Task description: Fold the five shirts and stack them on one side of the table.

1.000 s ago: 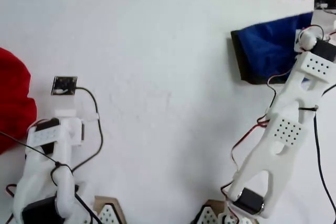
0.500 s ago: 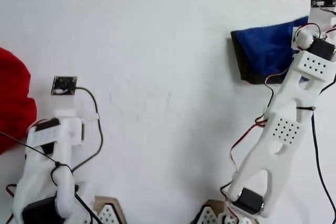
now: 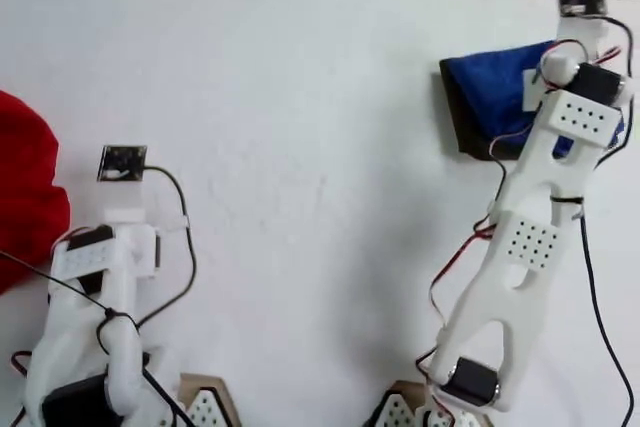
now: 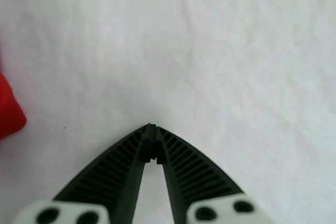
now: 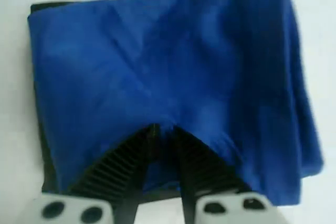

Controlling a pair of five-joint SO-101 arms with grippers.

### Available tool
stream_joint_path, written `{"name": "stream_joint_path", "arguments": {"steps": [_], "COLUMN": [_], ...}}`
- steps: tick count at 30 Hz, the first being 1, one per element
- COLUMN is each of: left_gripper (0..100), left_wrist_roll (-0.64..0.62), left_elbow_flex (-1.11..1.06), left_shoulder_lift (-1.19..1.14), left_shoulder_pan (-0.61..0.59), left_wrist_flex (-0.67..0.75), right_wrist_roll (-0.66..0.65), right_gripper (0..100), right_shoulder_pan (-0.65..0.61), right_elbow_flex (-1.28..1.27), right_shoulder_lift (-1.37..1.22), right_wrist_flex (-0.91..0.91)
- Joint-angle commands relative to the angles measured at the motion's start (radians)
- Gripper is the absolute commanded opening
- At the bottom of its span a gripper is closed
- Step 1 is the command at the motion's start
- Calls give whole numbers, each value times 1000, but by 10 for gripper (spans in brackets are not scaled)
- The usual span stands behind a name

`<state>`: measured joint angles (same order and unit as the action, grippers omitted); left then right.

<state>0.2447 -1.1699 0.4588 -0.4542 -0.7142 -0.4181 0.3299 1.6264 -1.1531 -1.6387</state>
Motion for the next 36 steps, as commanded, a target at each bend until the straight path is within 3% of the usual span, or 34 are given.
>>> {"name": "stream_joint_path", "arguments": {"steps": [1,21,33,36], "left_gripper": [28,28,28,28], "left_wrist_roll": [0,0,0,0], "left_elbow_flex": [2,2,2,2], "left_shoulder_lift": [20,20,20,20], "left_shoulder_pan": [18,18,18,18], "left_wrist_flex": [14,14,14,14], "right_wrist_roll": [0,-63,-58,6], "right_gripper": [19,19,19,19], "right_shoulder_pan": [-25,-117,-93,-71], "right_elbow_flex": [40,-21,-178,-204], "right_shoulder_lift": [8,-15,243,318], "right_wrist_flex": [-107,-134,-133,-134]}}
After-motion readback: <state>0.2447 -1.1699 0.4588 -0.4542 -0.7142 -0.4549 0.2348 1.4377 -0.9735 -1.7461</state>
